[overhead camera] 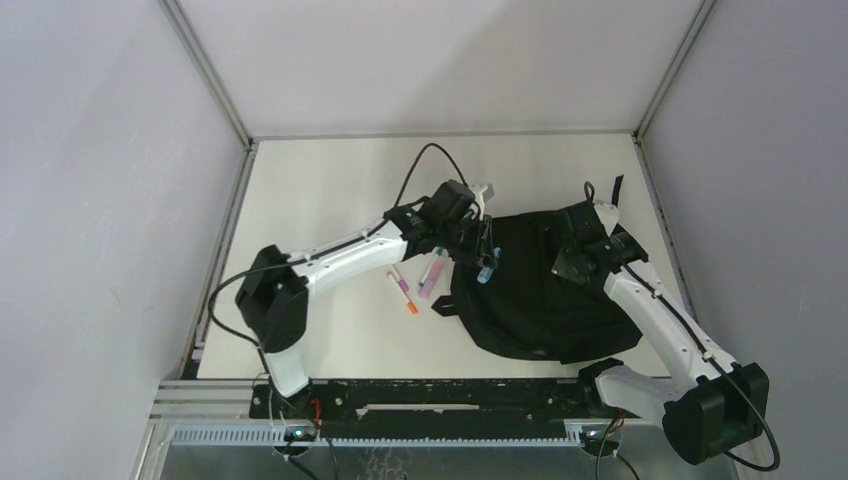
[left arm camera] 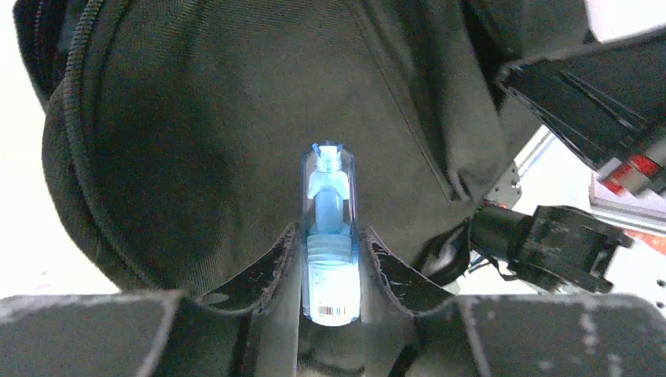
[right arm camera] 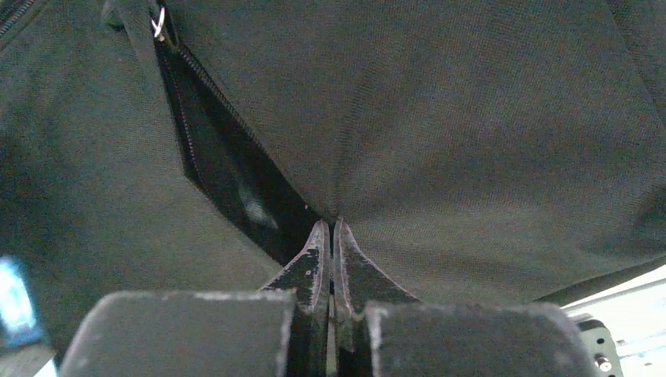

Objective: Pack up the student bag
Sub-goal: Adjust the student bag at the center of the board, then place the stationery in the student bag.

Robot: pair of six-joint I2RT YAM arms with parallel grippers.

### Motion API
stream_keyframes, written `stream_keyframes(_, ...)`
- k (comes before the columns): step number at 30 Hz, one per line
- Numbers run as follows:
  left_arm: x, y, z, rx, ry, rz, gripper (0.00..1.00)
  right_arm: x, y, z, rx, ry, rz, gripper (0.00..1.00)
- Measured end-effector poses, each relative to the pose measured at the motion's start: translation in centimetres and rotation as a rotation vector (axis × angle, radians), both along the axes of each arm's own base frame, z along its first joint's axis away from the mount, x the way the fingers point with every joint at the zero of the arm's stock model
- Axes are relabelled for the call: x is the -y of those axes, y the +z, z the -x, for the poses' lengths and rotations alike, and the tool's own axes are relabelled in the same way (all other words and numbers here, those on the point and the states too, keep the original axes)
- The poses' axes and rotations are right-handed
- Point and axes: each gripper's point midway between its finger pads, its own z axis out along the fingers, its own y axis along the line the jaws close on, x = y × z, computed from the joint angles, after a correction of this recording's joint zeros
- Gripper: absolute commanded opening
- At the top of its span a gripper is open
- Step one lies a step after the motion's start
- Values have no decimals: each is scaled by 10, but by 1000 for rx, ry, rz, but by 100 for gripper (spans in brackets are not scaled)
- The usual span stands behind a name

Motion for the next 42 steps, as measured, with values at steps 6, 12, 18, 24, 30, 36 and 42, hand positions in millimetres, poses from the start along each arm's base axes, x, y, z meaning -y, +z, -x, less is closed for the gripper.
stream_keyframes(6, 6, -45, -5, -84, 28, -80, 0, 2, -2, 7, -20, -3, 21, 0)
stream_keyframes(12, 6, -47, -2, -111, 32, -80, 0, 4, 6, 9, 8, 7, 27, 0)
stream_keyframes(18, 34, 22, 10, -135, -12, 167, 0, -2, 28, 16, 96, 70, -35, 0)
stream_keyframes(24, 71, 72, 23, -203, -62, 408, 0, -9, 26, 18, 77, 102, -83, 0)
stream_keyframes(30, 100, 36, 27, -329, -24, 400, 0, -11, 28, 19, 72, 109, -135, 0)
stream_keyframes(36, 108, -4, 14, -411, 104, 331, 0, -10, 31, 20, 81, 112, -160, 0)
stream_keyframes(42, 118, -3, -3, -429, 195, 337, 7, -9, 34, 21, 96, 111, -177, 0)
